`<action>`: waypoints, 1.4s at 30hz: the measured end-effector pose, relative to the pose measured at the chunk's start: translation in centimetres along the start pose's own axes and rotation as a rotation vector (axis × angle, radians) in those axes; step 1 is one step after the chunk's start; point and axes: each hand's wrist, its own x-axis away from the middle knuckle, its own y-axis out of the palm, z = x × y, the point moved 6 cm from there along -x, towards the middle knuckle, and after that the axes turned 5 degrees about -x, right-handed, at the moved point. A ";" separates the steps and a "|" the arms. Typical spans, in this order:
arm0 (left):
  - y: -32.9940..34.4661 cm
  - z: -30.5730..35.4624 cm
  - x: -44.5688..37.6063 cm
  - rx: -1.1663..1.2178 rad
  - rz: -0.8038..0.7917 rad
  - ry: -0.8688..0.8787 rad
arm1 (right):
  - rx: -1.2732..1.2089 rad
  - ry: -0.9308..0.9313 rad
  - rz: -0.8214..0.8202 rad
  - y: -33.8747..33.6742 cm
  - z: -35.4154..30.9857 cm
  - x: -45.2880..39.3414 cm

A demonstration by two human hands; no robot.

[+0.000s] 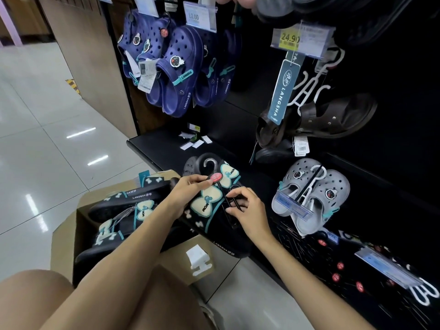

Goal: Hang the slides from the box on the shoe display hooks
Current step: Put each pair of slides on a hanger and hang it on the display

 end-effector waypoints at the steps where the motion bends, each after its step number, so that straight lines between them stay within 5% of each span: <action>1: 0.1 0.0 0.0 -0.019 -0.007 0.013 | 0.007 -0.003 -0.005 0.2 -0.1 0.0; 9: 0.1 -0.2 -0.2 -0.139 -0.017 0.039 | 0.038 -0.073 -0.051 0.7 0.0 0.8; 24: 0.4 0.6 -0.1 -0.618 0.270 0.226 | 0.070 -0.097 -0.177 2.4 -0.3 1.4; 32: 0.3 1.3 0.4 -0.772 0.267 0.302 | 0.176 -0.145 -0.092 -0.7 -1.2 -0.2; 42: 1.1 1.6 0.4 -0.881 0.175 0.346 | 0.604 -0.221 -0.414 -1.7 -0.1 -2.6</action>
